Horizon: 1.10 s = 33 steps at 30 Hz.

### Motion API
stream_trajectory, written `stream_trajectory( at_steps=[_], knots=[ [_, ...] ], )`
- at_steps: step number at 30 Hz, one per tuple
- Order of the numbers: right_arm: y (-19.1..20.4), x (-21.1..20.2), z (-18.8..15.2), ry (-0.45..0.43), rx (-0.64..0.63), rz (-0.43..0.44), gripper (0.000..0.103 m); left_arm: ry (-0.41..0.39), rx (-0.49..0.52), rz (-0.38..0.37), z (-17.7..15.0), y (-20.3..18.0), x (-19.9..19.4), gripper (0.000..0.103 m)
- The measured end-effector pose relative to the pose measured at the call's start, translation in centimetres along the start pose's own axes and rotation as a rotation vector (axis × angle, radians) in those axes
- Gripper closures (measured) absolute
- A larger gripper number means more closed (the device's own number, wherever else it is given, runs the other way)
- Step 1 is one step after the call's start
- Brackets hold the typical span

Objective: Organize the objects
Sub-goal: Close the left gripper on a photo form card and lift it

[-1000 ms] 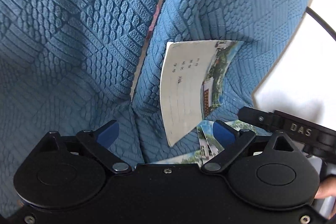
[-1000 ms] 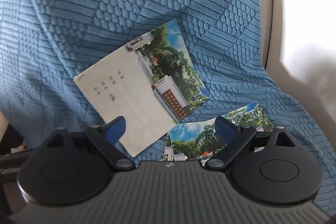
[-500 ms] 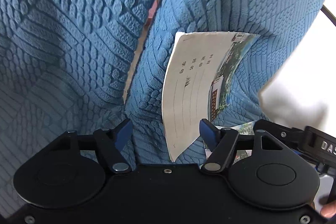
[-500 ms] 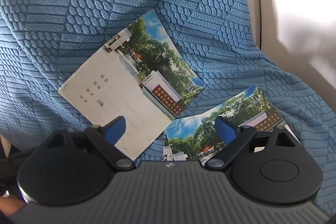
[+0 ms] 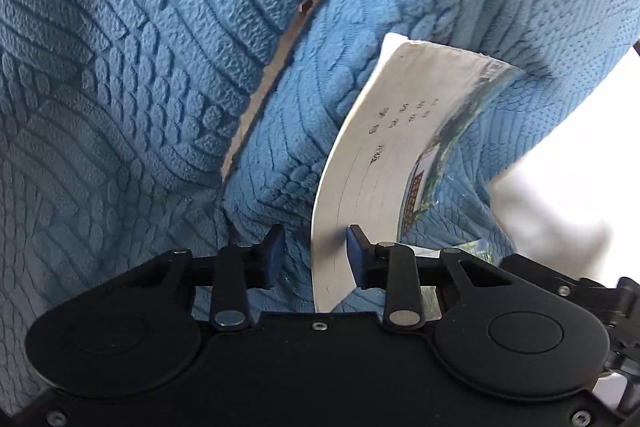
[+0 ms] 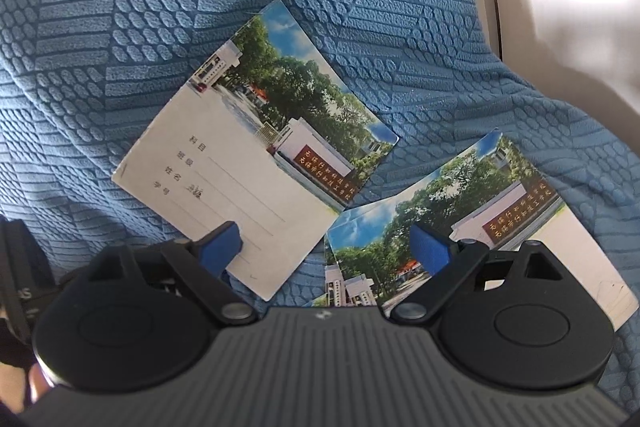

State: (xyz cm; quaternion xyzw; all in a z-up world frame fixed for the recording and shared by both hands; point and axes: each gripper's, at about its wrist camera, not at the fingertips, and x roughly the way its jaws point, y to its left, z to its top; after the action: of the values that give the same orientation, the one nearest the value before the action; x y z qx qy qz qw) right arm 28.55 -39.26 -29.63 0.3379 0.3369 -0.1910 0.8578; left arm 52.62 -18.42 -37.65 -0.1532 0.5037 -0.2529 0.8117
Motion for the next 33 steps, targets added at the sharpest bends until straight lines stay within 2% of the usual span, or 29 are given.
stream_trajectory(
  at_steps=[2,4,7,12,19,31,32,33],
  knots=[
    [-0.2,0.0,0.0,0.002,0.015,0.01,0.01,-0.001,-0.03,-0.026,0.1,0.3,0.2,0.073],
    [-0.6,0.1,0.0,0.011,0.053,0.038,0.01,0.002,-0.053,-0.051,0.2,0.4,0.2,0.085],
    [-1.4,0.2,-0.1,0.023,0.127,0.067,0.01,-0.001,-0.047,-0.046,0.3,-0.3,-0.4,0.091],
    [-3.6,0.4,-0.9,0.042,0.362,0.191,0.01,0.014,-0.083,-0.078,0.4,-0.9,-1.4,0.102],
    [-5.8,0.8,-3.1,0.081,0.626,0.308,0.009,0.051,-0.146,-0.13,-0.2,-1.6,-2.9,0.103],
    [-6.0,2.2,-5.7,0.078,0.828,0.411,0.008,0.035,-0.212,-0.242,-1.0,-2.8,-6.9,0.103],
    [-6.0,2.4,-5.8,0.077,0.854,0.434,0.01,0.034,-0.217,-0.247,-1.1,-2.8,-7.1,0.103],
    [-6.1,2.4,-5.9,0.082,0.875,0.455,0.017,0.032,-0.222,-0.255,-1.2,-2.8,-7.4,0.103]
  ],
)
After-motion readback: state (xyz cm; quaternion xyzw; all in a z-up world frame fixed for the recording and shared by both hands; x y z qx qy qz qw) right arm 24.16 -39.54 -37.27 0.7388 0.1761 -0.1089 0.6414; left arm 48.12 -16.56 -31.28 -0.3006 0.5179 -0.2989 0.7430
